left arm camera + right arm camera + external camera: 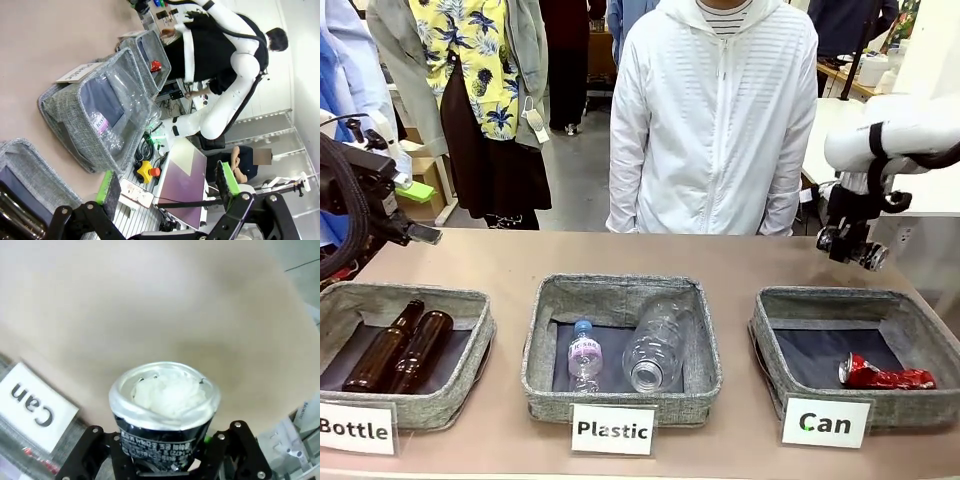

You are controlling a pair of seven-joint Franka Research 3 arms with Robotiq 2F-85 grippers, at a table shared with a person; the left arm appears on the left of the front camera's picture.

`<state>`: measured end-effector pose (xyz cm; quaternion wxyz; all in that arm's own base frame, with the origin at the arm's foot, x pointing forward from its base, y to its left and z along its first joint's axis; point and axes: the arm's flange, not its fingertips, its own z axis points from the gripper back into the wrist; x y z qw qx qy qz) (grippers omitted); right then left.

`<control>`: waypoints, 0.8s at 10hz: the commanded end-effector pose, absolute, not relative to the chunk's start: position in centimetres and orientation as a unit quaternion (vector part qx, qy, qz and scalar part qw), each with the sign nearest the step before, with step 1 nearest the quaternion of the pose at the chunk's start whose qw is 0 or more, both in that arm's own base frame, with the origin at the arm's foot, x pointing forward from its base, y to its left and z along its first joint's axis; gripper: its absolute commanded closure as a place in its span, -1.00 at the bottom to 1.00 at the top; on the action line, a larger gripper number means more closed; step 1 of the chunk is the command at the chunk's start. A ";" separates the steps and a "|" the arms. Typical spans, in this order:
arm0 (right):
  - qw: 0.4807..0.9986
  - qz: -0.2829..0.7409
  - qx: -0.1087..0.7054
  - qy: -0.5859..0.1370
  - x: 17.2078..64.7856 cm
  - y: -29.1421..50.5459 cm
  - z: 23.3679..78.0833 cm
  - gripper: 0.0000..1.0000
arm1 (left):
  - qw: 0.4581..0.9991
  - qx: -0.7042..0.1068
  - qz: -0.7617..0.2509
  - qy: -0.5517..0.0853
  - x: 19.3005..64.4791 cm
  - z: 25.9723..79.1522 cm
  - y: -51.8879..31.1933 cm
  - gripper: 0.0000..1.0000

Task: Sort the can waste into the basket.
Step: Pick up the can waste from the table and place it in the right Fabric basket.

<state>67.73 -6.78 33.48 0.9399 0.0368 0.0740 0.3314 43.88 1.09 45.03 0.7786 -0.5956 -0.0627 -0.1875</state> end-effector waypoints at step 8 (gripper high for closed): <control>0.884 0.466 -0.037 0.015 42.6 2.8 42.0 1.00 | 0.782 -0.590 -0.189 -0.062 43.7 45.2 1.1 -1.00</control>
